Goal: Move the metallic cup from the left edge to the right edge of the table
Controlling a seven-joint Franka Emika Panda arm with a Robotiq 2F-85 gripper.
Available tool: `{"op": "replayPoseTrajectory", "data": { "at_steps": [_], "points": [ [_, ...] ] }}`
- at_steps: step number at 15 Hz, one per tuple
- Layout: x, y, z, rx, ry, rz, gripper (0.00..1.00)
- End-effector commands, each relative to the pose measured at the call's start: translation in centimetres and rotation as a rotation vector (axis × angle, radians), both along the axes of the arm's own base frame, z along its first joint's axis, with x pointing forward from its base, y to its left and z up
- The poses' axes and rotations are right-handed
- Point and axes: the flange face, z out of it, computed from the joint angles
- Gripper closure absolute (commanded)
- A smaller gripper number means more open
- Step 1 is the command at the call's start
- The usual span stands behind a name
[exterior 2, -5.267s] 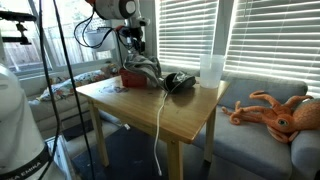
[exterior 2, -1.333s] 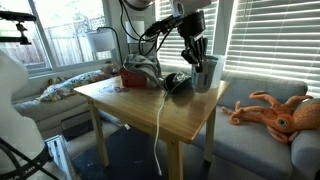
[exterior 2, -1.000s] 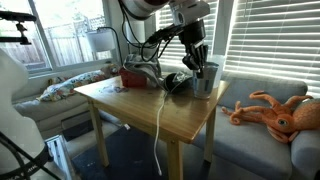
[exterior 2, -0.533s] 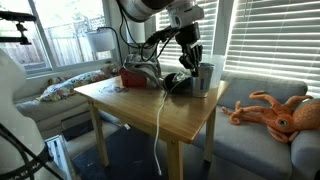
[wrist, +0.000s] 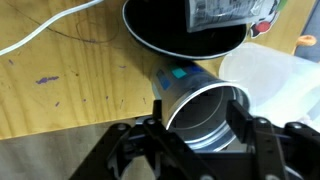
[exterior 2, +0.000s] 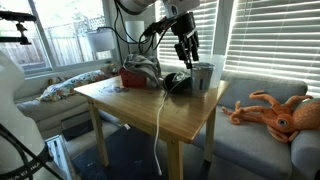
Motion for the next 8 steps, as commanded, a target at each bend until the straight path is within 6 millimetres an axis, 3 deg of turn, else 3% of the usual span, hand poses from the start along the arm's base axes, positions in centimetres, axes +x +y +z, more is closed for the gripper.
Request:
{"op": "replayPoseTrajectory", "data": {
  "at_steps": [1,5,8],
  "points": [
    [-2.8,2.5,3.8,-0.046,-0.024,0.109,0.02],
    [-4.8,6.2,7.6,-0.102,-0.013,0.331,0.0],
    [-5.6,8.5,9.2,-0.101,-0.006,0.508,0.0]
  ]
}}
